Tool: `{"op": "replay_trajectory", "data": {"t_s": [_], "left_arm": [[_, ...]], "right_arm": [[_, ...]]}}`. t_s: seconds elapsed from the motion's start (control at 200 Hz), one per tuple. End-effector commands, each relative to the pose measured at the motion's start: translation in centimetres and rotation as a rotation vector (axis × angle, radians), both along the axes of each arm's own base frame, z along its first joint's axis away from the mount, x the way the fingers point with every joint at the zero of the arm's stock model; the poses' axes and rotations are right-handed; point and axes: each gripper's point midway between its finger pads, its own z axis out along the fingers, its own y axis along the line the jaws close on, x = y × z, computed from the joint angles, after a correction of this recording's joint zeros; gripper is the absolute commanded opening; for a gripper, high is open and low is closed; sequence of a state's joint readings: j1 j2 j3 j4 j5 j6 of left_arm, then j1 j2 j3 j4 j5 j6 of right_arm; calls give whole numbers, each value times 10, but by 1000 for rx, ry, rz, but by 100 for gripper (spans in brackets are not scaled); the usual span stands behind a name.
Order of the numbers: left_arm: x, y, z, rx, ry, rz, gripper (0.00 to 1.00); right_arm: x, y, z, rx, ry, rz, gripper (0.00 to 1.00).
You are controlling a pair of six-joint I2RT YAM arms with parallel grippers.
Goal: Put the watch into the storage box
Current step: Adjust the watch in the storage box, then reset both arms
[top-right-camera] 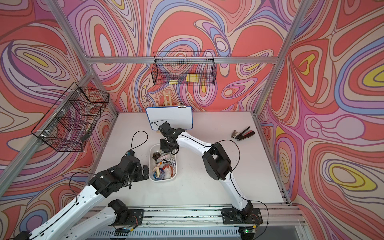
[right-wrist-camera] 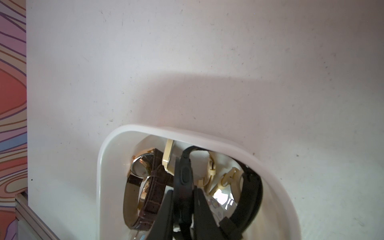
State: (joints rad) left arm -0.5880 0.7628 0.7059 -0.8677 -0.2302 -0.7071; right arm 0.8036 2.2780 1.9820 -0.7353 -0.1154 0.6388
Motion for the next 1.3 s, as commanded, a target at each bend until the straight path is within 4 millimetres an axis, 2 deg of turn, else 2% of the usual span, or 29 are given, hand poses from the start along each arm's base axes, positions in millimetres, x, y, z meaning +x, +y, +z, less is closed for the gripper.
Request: {"op": "replay_trajectory", "data": {"t_s": [0.0, 0.14, 0.22, 0.356, 0.511, 0.591, 0.651, 0.776, 0.841, 0.856, 0.871, 0.931, 0.977, 1.087, 1.152, 1.292], "left_arm": [[2, -1, 7, -11, -18, -6, 95], [2, -1, 6, -11, -17, -8, 95], [2, -2, 6, -13, -18, -9, 95], [2, -2, 7, -16, -19, -11, 95], [2, -2, 7, -16, -21, -7, 97], [2, -1, 8, -20, -23, -1, 98], [3, -1, 9, -20, -25, 2, 99], [4, -1, 13, -31, -39, 16, 100], [9, -1, 21, -44, -79, 26, 100], [10, -1, 23, -49, -92, 28, 100], [12, -1, 26, -51, -106, 31, 100], [19, 0, 39, -61, -169, 39, 100], [24, 1, 49, -58, -216, 39, 100], [39, 13, 72, -9, -311, 79, 100], [48, 26, 83, 36, -357, 125, 100], [71, 61, 91, 90, -413, 275, 100]], "right_arm": [[9, 2, -6, 4, -38, -41, 8], [6, 3, -9, 10, -33, -40, 24], [3, 4, -1, 28, -44, -36, 28], [-1, 4, 31, 94, -92, -38, 37], [-8, -1, 71, 150, -146, -37, 42], [-10, -7, 90, 176, -183, -48, 48], [-14, -13, 102, 189, -203, -52, 50], [-21, -36, 121, 170, -269, -66, 64], [-23, -57, 126, 124, -319, -89, 77], [-22, -62, 122, 104, -323, -93, 79], [-23, -69, 133, 109, -347, -104, 82], [-23, -96, 134, 68, -374, -139, 93], [-20, -119, 134, 43, -385, -169, 97], [-13, -187, 126, -46, -409, -274, 98], [-12, -228, 128, -97, -450, -345, 98], [-22, -315, 140, -281, -649, -534, 98]]}}
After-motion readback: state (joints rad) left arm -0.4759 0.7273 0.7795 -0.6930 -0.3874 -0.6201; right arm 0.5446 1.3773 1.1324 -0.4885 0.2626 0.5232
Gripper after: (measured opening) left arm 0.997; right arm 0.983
